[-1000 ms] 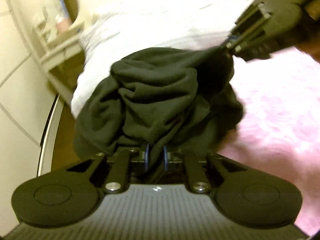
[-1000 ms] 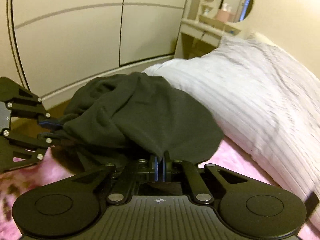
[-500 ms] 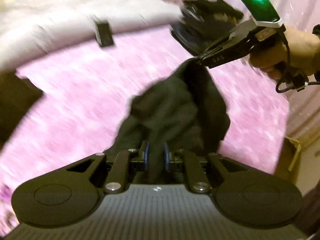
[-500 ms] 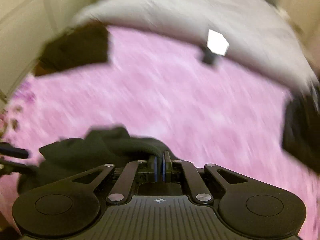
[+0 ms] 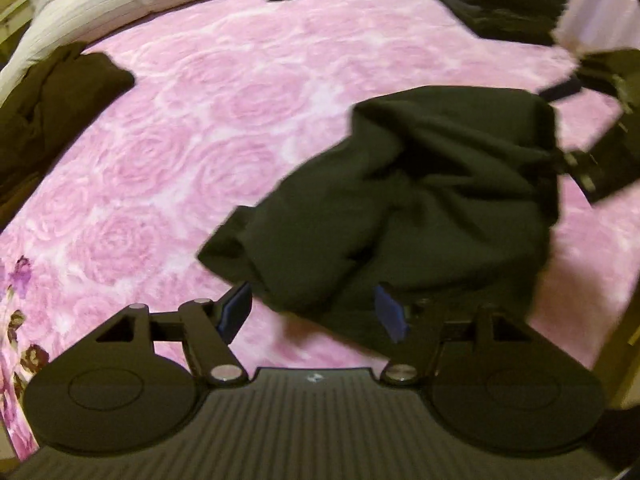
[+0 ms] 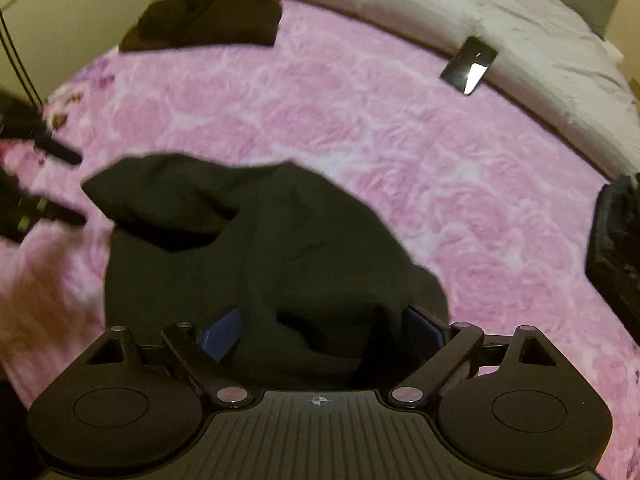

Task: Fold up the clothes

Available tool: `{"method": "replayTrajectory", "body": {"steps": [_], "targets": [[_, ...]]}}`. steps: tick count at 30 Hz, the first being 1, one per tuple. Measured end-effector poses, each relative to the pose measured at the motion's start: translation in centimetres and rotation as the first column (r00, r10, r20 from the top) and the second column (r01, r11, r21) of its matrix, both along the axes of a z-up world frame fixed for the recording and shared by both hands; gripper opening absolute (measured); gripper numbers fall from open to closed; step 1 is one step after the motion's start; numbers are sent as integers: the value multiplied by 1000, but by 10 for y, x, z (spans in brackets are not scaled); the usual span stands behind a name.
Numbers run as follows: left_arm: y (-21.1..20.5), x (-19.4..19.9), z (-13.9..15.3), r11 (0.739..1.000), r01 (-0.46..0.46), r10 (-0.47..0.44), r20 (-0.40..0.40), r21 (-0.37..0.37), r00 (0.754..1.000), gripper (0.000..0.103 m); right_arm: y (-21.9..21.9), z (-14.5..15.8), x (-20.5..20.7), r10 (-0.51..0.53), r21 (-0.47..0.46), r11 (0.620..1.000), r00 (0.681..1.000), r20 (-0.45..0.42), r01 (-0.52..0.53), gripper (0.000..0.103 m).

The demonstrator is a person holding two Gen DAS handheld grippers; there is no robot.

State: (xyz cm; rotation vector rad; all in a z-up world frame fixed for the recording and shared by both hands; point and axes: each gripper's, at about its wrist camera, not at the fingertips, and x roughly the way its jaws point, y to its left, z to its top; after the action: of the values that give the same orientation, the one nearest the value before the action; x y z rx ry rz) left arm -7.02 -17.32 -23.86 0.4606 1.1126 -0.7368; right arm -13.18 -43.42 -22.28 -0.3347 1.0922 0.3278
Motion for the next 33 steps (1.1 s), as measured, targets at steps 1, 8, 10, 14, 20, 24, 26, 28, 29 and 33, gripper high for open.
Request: {"method": "replayTrajectory", "body": {"steps": [1, 8, 10, 14, 20, 24, 26, 28, 29, 33], "targets": [[-2, 7, -7, 1000, -13, 13, 0, 1, 1000, 60, 1, -10, 3, -6, 1, 1000, 999, -31, 6, 89], [-7, 17, 25, 990, 62, -60, 23, -123, 998, 5, -29, 14, -6, -158, 117, 978, 982, -107, 171, 0], [0, 7, 59, 974, 98, -93, 38, -205, 995, 5, -39, 28, -26, -201, 82, 974, 971, -127, 212, 0], [25, -24, 114, 908, 174, -206, -43, -382, 978, 4, -45, 48, -64, -266, -10, 963, 946, -187, 269, 0], [48, -88, 116, 829, 371, -462, -138, -419, 876, 0, -42, 78, -71, -450, 203, 864, 887, -104, 462, 103], [57, -107, 103, 827, 368, -472, -169, -424, 865, 0, -31, 60, -35, -510, 344, 765, 838, -192, 544, 103], [62, -109, 101, 831, 361, -463, -165, -424, 871, 0, -22, 36, -17, -518, 354, 737, 818, -252, 576, 103], [68, -111, 101, 837, 355, -452, -159, -417, 878, 0, -14, 10, -2, -515, 344, 716, 793, -326, 607, 72], [70, -112, 102, 841, 353, -446, -155, -411, 882, 0, -14, 0, 2, -505, 340, 710, 783, -364, 616, 19], [84, -107, 103, 860, 325, -412, -159, -394, 897, 0, -20, 17, -8, -491, 330, 743, 810, -321, 582, 7]]}}
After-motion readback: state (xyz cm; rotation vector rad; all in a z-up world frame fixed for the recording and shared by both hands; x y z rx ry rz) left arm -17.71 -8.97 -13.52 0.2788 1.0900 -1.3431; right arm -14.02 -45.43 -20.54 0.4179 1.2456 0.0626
